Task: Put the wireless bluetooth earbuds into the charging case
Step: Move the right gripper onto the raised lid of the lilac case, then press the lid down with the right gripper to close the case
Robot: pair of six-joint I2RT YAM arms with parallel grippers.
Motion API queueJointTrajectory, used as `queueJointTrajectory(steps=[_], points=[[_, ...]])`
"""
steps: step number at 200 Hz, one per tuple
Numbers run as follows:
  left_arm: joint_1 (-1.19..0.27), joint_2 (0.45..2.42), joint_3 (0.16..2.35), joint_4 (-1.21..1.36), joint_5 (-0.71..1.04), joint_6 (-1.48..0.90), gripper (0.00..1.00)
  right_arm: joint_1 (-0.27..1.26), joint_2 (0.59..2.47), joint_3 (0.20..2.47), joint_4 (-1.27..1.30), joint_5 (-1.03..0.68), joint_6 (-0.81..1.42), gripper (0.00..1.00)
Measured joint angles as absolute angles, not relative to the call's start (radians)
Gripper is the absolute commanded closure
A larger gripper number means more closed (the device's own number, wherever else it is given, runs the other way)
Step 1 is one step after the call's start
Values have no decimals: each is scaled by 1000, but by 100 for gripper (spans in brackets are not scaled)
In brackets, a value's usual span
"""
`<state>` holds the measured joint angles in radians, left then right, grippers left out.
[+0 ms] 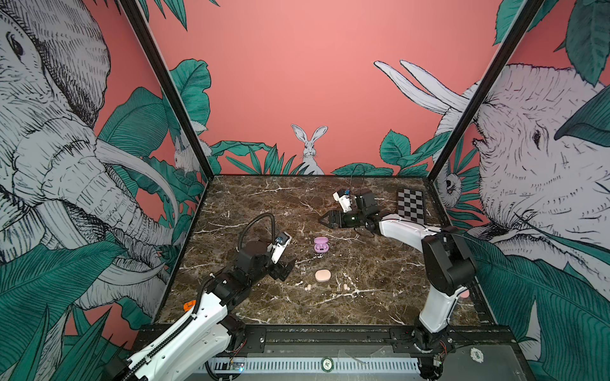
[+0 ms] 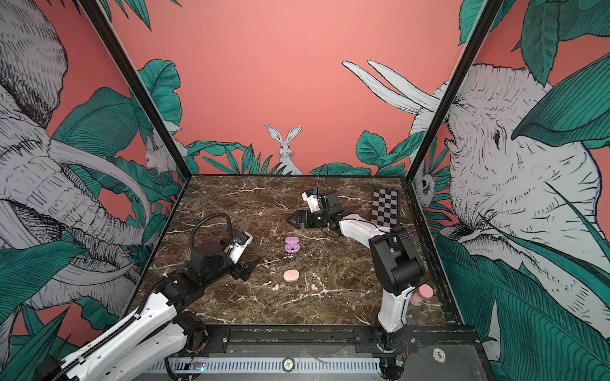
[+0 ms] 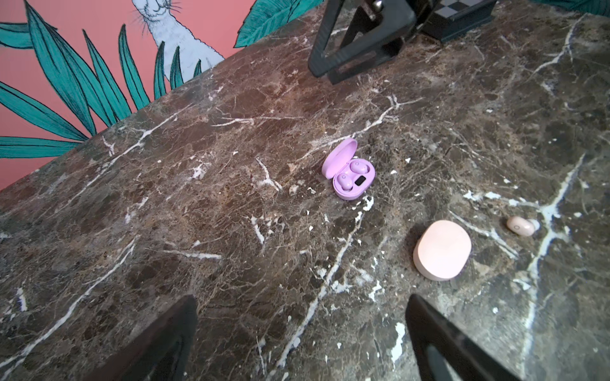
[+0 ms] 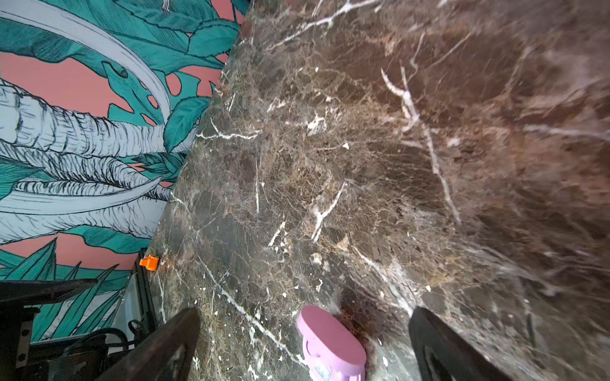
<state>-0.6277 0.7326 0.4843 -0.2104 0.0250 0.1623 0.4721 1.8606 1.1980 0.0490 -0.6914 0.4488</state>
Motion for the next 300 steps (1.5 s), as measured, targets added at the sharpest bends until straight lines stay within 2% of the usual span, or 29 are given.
queueJointTrajectory(steps=[88, 300], points=[[-628, 766, 483, -173, 23, 186, 1, 480, 1925, 1178, 142, -803, 525, 2], [-635, 779, 483, -163, 45, 203, 1, 524, 1892, 1097, 114, -828, 505, 2]])
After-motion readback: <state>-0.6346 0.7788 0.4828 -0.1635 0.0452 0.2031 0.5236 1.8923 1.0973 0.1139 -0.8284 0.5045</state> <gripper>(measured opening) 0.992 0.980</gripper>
